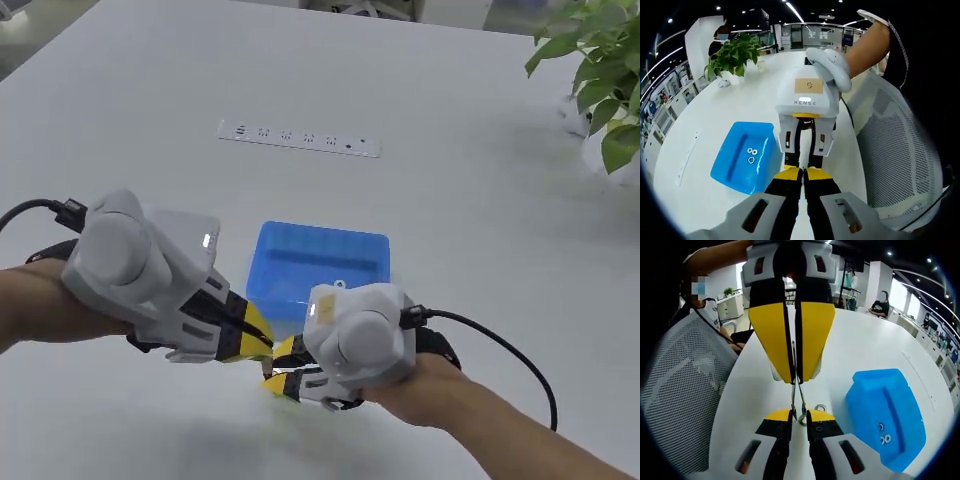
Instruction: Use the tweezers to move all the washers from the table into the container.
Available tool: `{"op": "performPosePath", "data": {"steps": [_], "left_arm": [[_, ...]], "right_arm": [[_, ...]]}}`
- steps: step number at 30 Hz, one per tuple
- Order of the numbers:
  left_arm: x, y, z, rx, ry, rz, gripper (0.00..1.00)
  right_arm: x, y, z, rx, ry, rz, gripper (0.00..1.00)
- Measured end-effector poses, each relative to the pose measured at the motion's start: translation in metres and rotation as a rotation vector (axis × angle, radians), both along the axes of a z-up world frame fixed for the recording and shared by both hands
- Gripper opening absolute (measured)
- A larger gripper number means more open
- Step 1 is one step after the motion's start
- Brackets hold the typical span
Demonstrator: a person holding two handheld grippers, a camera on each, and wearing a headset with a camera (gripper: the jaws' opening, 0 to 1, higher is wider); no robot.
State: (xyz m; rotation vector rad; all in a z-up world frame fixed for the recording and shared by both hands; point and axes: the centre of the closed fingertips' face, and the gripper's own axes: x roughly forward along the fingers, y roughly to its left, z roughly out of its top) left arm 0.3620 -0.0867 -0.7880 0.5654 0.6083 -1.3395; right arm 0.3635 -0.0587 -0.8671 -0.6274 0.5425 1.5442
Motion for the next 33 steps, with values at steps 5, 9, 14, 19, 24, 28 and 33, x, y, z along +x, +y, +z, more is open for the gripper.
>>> {"op": "performPosePath", "data": {"steps": [5, 9, 14, 19, 24, 28, 33], "left_arm": [[0.0010, -0.0001, 0.0001, 0.001, 0.000, 0.001, 0.06], [0.0014, -0.0003, -0.0005, 0.004, 0.001, 0.001, 0.06], [0.0006, -0.0019, -0.0010, 0.004, 0.005, -0.003, 0.06], [0.0006, -0.0028, -0.0012, 0.003, 0.006, -0.003, 0.06], [0.0012, -0.0032, -0.0016, 0.008, 0.007, -0.004, 0.06], [0.0018, -0.0033, -0.0020, 0.011, 0.007, -0.003, 0.06], [0.0014, -0.0038, -0.0015, 0.014, 0.005, -0.006, 0.06]], "right_arm": [[-0.0002, 0.0007, -0.0023, -0.006, -0.004, 0.008, 0.13], [-0.0013, 0.0008, -0.0028, -0.008, -0.006, 0.018, 0.12], [-0.0016, 0.0003, -0.0031, -0.010, -0.001, 0.022, 0.10], [-0.0019, 0.0000, -0.0029, -0.010, 0.001, 0.026, 0.10], [-0.0019, -0.0002, -0.0030, -0.013, 0.000, 0.030, 0.10], [-0.0018, -0.0004, -0.0030, -0.013, 0.000, 0.030, 0.10], [-0.0019, -0.0012, -0.0024, -0.015, -0.003, 0.031, 0.10]]}}
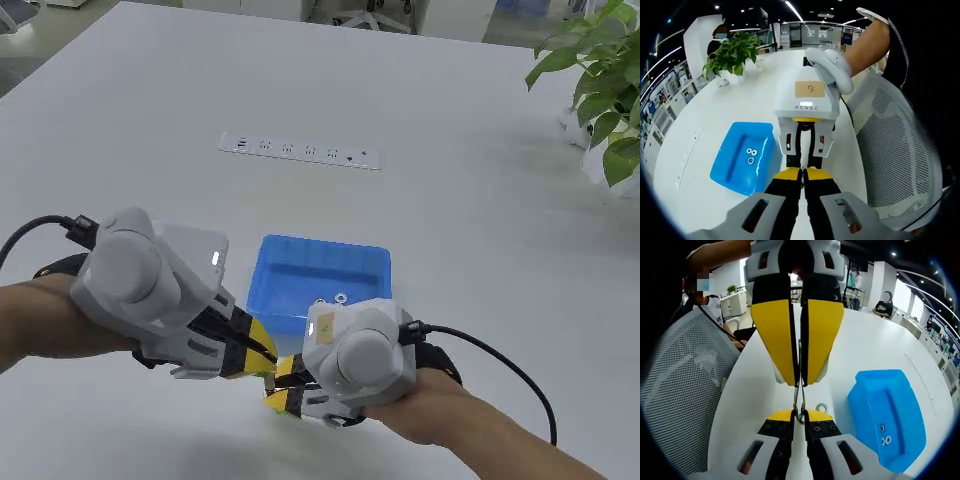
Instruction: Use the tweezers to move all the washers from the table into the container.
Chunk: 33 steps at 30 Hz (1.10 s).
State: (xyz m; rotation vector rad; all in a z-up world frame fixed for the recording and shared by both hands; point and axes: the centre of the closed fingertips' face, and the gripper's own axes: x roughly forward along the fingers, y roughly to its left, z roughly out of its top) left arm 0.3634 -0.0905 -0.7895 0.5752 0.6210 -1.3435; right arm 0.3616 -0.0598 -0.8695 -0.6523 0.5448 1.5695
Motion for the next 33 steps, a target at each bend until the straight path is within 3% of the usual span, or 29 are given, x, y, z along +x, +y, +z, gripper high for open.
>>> {"op": "performPosePath", "data": {"steps": [12, 33], "left_arm": [[0.003, -0.002, 0.010, -0.014, -0.009, -0.003, 0.06], [0.016, -0.006, 0.046, -0.032, -0.052, -0.016, 0.06]], "right_arm": [[0.004, -0.002, 0.011, 0.003, -0.014, -0.010, 0.10], [0.021, -0.003, 0.045, 0.027, -0.060, -0.026, 0.10]]}}
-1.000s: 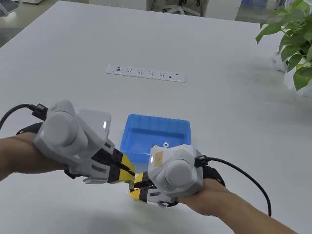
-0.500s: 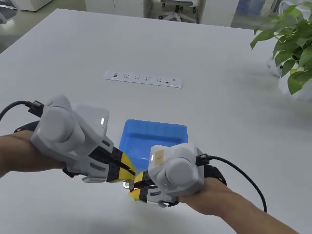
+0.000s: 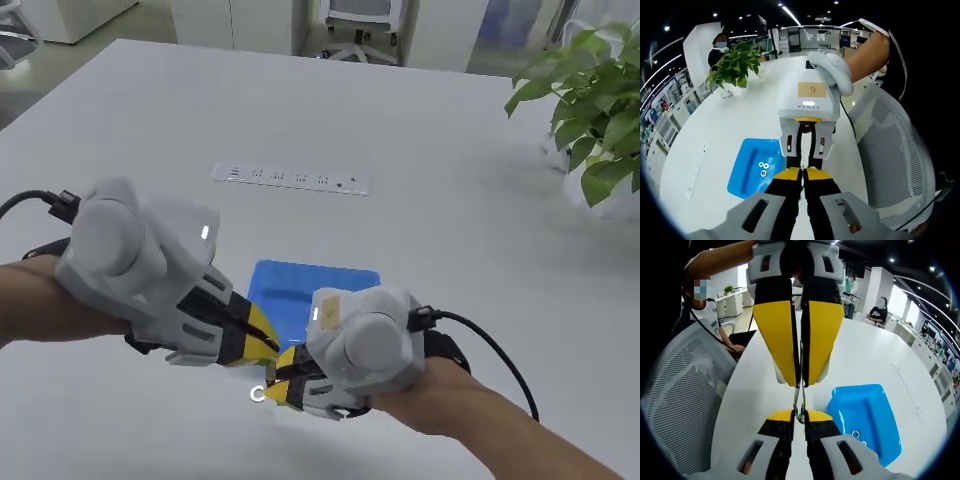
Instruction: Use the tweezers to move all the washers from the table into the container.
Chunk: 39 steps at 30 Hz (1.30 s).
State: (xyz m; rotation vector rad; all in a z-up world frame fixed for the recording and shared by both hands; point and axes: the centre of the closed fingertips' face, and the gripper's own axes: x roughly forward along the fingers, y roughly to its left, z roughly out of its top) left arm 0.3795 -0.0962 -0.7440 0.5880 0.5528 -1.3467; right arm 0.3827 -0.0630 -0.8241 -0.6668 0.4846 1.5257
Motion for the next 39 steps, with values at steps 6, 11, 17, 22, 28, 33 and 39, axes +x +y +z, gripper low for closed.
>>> {"op": "performPosePath", "data": {"steps": [6, 11, 17, 22, 28, 33, 39], "left_arm": [[0.009, -0.001, 0.009, 0.004, -0.018, -0.005, 0.06], [0.017, -0.002, 0.017, 0.005, -0.034, -0.012, 0.06], [0.029, -0.005, 0.022, 0.011, -0.063, -0.023, 0.06], [0.041, -0.007, 0.024, 0.017, -0.072, -0.029, 0.06], [0.053, -0.010, 0.020, 0.020, -0.075, -0.036, 0.06], [0.062, -0.012, 0.014, 0.020, -0.073, -0.034, 0.06], [0.073, -0.013, 0.004, 0.026, -0.069, -0.032, 0.06]], "right_arm": [[0.010, 0.000, 0.009, 0.004, -0.016, 0.000, 0.10], [0.021, 0.000, 0.018, 0.012, -0.035, -0.012, 0.10], [0.034, -0.002, 0.024, 0.021, -0.047, -0.022, 0.10], [0.046, -0.004, 0.025, 0.023, -0.053, -0.030, 0.10], [0.059, -0.008, 0.022, 0.018, -0.056, -0.036, 0.10], [0.069, -0.010, 0.016, 0.013, -0.053, -0.039, 0.10], [0.079, -0.012, 0.005, 0.005, -0.044, -0.041, 0.10]]}}
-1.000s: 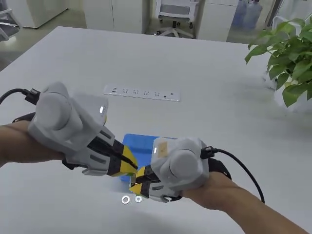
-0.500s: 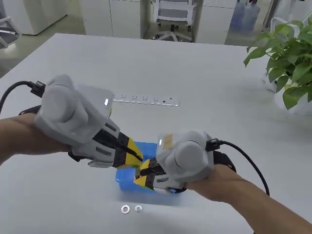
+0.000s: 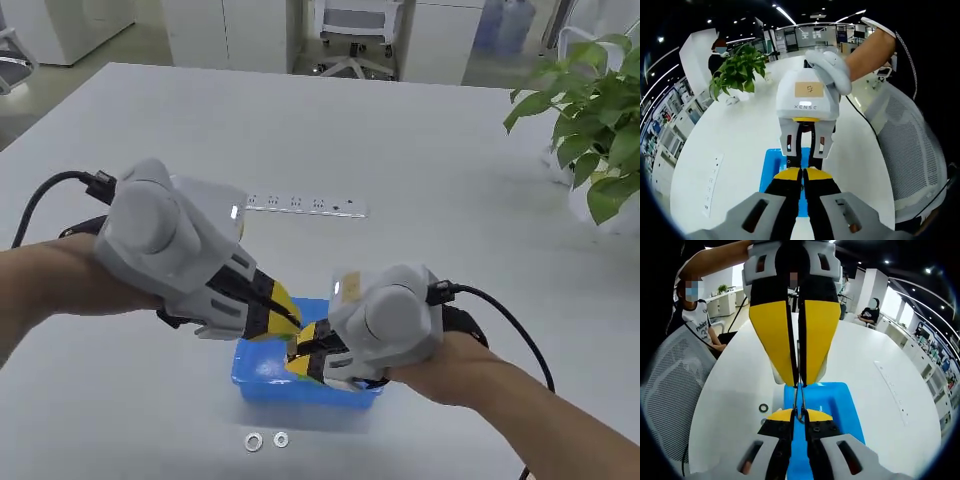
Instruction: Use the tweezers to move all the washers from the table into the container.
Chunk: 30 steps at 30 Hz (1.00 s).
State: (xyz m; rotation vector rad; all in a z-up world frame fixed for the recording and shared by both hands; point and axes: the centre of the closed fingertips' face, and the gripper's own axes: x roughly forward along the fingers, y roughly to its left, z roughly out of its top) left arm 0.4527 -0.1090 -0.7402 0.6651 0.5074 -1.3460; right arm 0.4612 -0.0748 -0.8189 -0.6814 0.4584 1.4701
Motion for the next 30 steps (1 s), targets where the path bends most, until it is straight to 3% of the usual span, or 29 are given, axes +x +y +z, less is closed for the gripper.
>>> {"op": "performPosePath", "data": {"steps": [11, 25, 30], "left_arm": [[0.022, 0.004, -0.022, 0.005, 0.018, 0.021, 0.06], [0.030, 0.008, -0.047, 0.018, 0.044, 0.041, 0.06], [0.032, 0.009, -0.046, 0.001, 0.049, 0.054, 0.06]], "right_arm": [[0.019, 0.003, -0.022, -0.012, 0.032, -0.004, 0.10], [0.025, 0.003, -0.048, -0.065, 0.042, 0.029, 0.10], [0.026, 0.003, -0.048, -0.059, 0.057, 0.029, 0.10]]}}
